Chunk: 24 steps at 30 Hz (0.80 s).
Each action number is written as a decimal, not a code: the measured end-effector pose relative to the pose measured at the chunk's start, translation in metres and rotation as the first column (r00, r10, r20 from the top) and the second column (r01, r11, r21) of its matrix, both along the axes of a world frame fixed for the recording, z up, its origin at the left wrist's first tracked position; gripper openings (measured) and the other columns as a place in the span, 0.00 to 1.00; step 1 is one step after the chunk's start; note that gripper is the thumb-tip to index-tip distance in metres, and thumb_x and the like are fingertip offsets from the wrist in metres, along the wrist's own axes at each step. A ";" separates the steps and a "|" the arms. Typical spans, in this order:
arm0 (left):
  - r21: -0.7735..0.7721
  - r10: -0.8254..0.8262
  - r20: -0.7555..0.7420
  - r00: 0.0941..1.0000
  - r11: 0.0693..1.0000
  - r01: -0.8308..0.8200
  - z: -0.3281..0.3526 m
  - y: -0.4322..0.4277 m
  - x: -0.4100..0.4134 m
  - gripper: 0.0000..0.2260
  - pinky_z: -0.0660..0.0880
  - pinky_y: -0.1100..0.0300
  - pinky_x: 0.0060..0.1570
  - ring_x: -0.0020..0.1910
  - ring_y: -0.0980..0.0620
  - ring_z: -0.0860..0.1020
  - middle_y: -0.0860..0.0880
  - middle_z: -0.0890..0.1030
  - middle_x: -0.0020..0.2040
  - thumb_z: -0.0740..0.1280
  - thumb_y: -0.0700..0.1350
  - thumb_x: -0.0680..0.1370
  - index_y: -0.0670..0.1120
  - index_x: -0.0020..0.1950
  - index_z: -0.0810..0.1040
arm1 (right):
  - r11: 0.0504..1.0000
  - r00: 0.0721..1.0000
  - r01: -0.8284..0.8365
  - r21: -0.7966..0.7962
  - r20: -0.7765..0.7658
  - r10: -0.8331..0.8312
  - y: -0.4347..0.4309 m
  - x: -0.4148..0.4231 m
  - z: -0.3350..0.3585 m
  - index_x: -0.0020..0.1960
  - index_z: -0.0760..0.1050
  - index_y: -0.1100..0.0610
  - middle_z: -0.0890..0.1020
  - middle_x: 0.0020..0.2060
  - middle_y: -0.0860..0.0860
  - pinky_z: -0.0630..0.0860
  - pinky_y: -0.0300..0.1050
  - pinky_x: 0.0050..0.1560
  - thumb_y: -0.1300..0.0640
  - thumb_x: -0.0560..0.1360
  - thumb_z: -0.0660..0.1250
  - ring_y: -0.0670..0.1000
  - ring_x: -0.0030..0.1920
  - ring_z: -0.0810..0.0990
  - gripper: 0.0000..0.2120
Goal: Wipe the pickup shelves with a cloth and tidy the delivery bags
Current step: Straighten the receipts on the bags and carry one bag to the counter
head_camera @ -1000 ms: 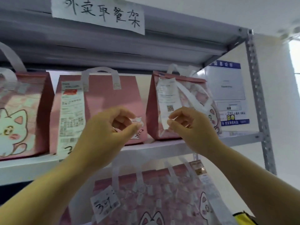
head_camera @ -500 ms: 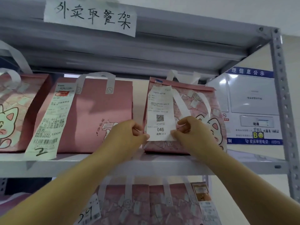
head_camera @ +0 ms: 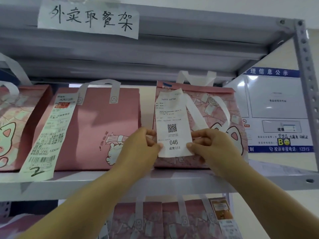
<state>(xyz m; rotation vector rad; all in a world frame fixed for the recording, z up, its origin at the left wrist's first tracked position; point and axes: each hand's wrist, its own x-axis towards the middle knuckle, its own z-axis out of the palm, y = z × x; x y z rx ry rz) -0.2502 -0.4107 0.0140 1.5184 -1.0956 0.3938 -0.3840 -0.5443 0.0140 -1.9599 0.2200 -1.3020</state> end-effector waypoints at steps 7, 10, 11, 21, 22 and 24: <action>-0.027 -0.038 0.014 0.999 0.999 0.038 -0.004 -0.001 0.002 0.08 0.74 0.55 0.34 0.31 0.51 0.78 0.49 0.82 0.38 0.69 0.41 0.73 0.53 0.47 0.75 | 0.998 1.000 0.019 -0.068 0.015 -0.018 0.004 -0.004 -0.008 0.49 0.77 0.49 0.84 0.35 0.52 0.81 0.57 0.44 0.59 0.71 0.72 0.53 0.38 0.83 0.09; -0.016 -0.033 0.040 0.999 0.999 0.034 -0.005 -0.001 0.000 0.08 0.74 0.55 0.35 0.31 0.51 0.78 0.49 0.82 0.39 0.69 0.41 0.72 0.53 0.47 0.75 | 0.996 0.999 0.030 -0.078 0.024 -0.029 0.003 -0.006 -0.008 0.48 0.76 0.49 0.83 0.35 0.52 0.81 0.53 0.42 0.59 0.71 0.72 0.51 0.37 0.82 0.09; -0.013 -0.028 0.044 0.999 1.000 0.028 -0.005 -0.001 -0.001 0.08 0.75 0.55 0.35 0.32 0.51 0.78 0.50 0.82 0.39 0.70 0.42 0.72 0.53 0.46 0.75 | 0.995 0.999 0.046 -0.091 0.025 -0.044 0.003 -0.006 -0.008 0.48 0.76 0.48 0.83 0.35 0.51 0.80 0.50 0.40 0.59 0.71 0.72 0.49 0.36 0.82 0.09; -0.020 0.062 0.066 0.996 0.998 -0.061 -0.007 0.035 -0.022 0.08 0.79 0.57 0.37 0.38 0.54 0.80 0.54 0.81 0.38 0.73 0.47 0.70 0.51 0.46 0.77 | 0.929 0.975 0.196 -0.314 0.160 -0.152 0.010 -0.019 -0.015 0.45 0.77 0.48 0.81 0.36 0.43 0.75 0.39 0.38 0.51 0.72 0.71 0.43 0.36 0.79 0.03; -0.020 0.075 0.100 0.992 0.997 -0.074 -0.010 0.045 -0.027 0.08 0.78 0.59 0.35 0.36 0.56 0.80 0.54 0.81 0.38 0.73 0.48 0.70 0.52 0.45 0.77 | 0.931 0.973 0.175 -0.319 0.199 -0.114 0.015 -0.020 -0.019 0.44 0.78 0.48 0.81 0.35 0.43 0.77 0.40 0.39 0.52 0.72 0.71 0.43 0.35 0.79 0.03; -0.020 0.064 0.147 0.987 0.998 -0.062 -0.017 0.068 -0.036 0.07 0.78 0.61 0.35 0.34 0.57 0.80 0.54 0.81 0.38 0.71 0.51 0.69 0.52 0.45 0.78 | 0.950 0.968 0.065 -0.305 0.252 0.014 0.030 -0.020 -0.028 0.41 0.79 0.48 0.82 0.34 0.44 0.77 0.41 0.36 0.53 0.72 0.71 0.45 0.34 0.80 0.02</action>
